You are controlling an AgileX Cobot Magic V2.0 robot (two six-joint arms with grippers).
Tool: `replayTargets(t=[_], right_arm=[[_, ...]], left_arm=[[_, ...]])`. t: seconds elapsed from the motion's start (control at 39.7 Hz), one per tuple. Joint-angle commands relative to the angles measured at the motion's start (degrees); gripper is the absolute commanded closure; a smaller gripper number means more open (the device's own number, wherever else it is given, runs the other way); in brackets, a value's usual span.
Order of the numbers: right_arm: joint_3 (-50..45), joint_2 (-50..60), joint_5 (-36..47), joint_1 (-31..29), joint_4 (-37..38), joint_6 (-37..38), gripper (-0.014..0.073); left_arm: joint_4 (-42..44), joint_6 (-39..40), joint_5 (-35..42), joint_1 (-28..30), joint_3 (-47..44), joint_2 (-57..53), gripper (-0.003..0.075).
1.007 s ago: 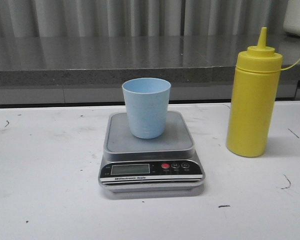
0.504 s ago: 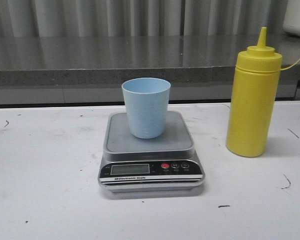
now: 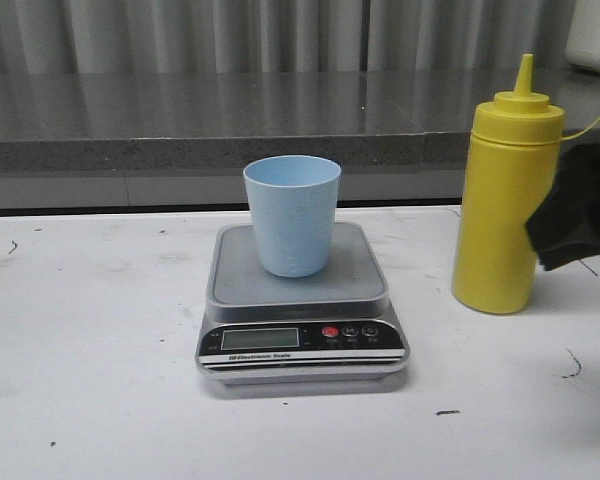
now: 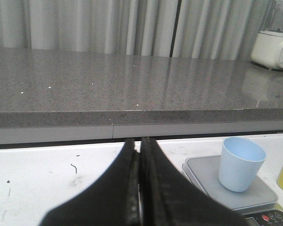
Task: Pour seasoning into cup on scale with both arms
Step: 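Move the right gripper to the yellow bottle and grasp its body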
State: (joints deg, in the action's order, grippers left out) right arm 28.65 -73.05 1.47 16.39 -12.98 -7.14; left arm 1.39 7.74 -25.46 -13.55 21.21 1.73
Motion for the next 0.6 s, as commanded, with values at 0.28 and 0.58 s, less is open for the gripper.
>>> replayTargets(t=[0.28, 0.58], right_arm=[[-3.44, -13.89, 31.18, 6.45, -8.01, 1.98, -0.0046], [-2.54, -20.75, 45.41, 6.45, -7.18, 6.75, -0.0046]], left_arm=[[-0.40, 0.69, 4.49, -0.01, 1.53, 0.67, 0.0740], [-0.40, 0.69, 4.49, -0.01, 1.53, 0.67, 0.0740]])
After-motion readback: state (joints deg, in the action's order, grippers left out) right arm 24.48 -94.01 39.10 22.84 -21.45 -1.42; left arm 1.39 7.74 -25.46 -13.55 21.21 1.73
